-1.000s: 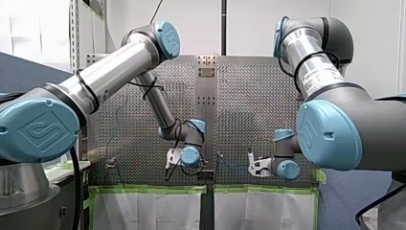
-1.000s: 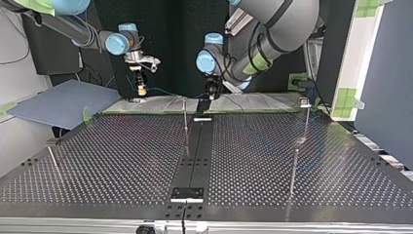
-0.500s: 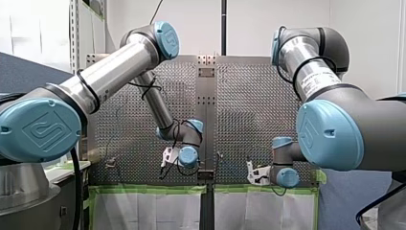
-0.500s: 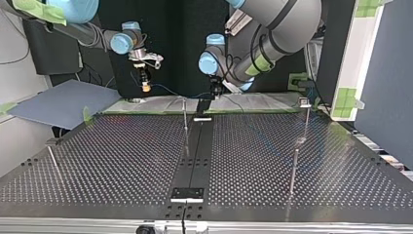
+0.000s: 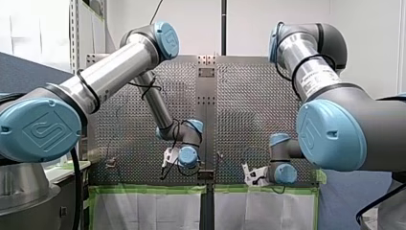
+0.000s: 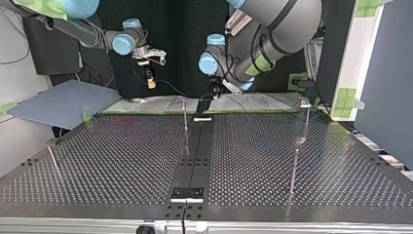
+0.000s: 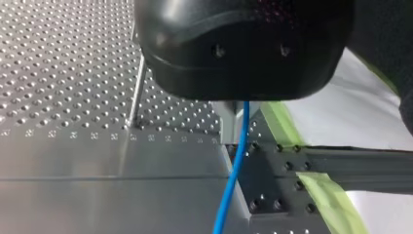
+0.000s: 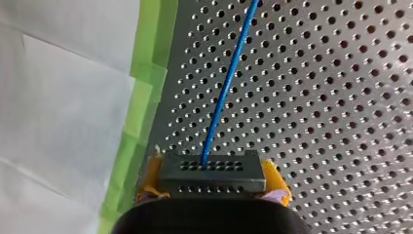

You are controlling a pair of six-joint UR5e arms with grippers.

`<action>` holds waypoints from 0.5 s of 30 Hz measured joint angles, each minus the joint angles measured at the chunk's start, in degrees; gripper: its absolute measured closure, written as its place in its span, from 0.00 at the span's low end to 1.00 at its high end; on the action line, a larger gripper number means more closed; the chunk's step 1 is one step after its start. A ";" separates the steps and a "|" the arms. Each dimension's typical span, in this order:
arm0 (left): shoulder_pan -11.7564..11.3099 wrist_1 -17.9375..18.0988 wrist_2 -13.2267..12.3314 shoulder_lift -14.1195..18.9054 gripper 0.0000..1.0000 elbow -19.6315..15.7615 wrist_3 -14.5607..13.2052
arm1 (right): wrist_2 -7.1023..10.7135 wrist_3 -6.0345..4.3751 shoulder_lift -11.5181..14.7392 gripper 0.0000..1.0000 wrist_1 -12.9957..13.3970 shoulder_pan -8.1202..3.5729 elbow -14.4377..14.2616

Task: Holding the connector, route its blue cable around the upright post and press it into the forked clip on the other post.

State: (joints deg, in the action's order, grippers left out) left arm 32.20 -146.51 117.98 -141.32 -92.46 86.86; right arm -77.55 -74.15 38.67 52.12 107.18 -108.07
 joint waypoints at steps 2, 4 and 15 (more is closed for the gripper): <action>0.00 -0.15 -0.78 0.04 1.00 0.01 0.23 | 0.19 0.45 0.89 0.44 -0.53 -0.15 -0.36; 0.05 -0.27 -1.73 0.04 1.00 0.00 0.35 | 0.17 0.18 1.83 0.44 -0.60 -0.39 -1.01; 0.59 -0.60 -5.89 0.73 1.00 -1.55 0.37 | -0.02 -4.70 7.15 0.44 1.13 -1.56 -2.99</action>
State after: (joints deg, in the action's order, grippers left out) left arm 32.79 -147.11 112.08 -140.59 -94.00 87.23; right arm -77.57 -78.85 45.82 53.25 105.61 -111.06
